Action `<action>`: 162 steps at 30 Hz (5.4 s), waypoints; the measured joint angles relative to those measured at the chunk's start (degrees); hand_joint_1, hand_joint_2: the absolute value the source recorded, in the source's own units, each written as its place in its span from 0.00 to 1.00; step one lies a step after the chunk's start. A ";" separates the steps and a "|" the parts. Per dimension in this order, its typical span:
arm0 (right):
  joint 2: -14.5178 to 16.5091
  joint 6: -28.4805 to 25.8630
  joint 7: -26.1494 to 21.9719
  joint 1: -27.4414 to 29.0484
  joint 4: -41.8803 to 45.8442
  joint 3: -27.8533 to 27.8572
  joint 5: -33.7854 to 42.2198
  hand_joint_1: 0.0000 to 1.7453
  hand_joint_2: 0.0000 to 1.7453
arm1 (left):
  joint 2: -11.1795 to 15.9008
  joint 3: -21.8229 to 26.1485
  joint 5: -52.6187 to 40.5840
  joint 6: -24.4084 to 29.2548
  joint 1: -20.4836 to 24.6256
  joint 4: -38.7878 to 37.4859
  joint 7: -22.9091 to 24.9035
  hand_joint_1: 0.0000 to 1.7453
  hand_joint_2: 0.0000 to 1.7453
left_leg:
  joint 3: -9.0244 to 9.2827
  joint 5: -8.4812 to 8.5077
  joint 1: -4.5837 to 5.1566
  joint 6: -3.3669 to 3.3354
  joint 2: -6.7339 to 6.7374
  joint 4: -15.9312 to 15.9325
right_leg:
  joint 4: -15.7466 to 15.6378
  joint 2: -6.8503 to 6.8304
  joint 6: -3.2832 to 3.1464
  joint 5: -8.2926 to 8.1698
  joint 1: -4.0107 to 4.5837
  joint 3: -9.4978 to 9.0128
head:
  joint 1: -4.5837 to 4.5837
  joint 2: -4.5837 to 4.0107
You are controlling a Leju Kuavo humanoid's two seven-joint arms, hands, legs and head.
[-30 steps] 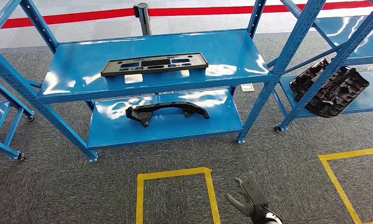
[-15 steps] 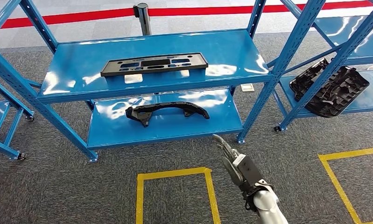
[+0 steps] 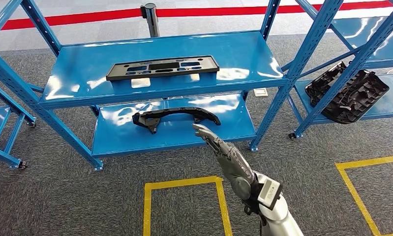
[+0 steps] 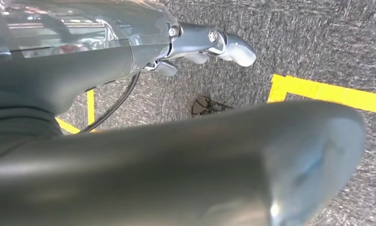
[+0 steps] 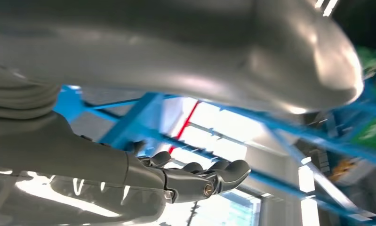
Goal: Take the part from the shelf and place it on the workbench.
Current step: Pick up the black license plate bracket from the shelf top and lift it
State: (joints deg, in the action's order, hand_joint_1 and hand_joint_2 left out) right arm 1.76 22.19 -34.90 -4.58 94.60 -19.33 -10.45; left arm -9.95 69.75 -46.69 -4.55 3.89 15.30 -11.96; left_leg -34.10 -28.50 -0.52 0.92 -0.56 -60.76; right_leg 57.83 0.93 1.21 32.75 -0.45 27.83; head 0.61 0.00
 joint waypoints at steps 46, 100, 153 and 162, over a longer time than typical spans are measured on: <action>-1.25 4.98 -1.27 -2.01 18.40 -11.76 7.67 0.00 0.00 | -1.22 7.11 -3.24 -0.85 1.89 -1.22 -1.98 0.00 0.00 | -6.05 -5.85 -0.70 2.08 0.27 -14.68 | 2.56 -0.46 -1.51 -2.20 -0.86 4.53 | -0.26 0.00; -4.88 2.30 3.09 -7.22 -7.50 -21.47 7.05 0.00 0.00 | -1.30 7.14 -3.67 -1.70 2.05 -1.56 -2.51 0.00 0.00 | 1.75 -1.49 0.04 0.50 -0.23 0.53 | 1.96 -0.32 -0.96 -4.80 0.26 7.05 | -0.03 0.00; -5.15 -0.48 4.65 -5.06 -8.61 -21.15 6.64 0.00 0.00 | -0.91 7.12 -3.72 -1.33 1.46 -1.71 -3.53 0.00 0.00 | 1.00 -0.80 -0.58 -1.03 0.20 -0.01 | 16.97 -0.37 0.36 5.07 -0.25 11.76 | -0.07 0.00; -5.30 -6.61 10.55 -4.78 -8.27 -20.27 1.63 0.00 0.00 | -0.91 7.12 -2.70 -0.72 1.52 -1.73 -3.92 0.00 0.00 | 4.51 -3.53 -0.08 -0.03 0.07 0.80 | 3.08 -0.53 -0.46 -6.37 -0.06 9.03 | 0.09 0.00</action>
State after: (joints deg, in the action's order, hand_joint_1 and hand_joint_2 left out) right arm -3.54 15.58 -24.34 -9.35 86.33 -39.59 -8.82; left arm -10.86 76.88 -49.39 -5.27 5.41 13.57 -15.88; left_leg -29.59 -32.02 -0.61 0.89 -0.49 -59.96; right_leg 60.91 0.40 0.76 26.37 -0.51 36.86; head 0.70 0.00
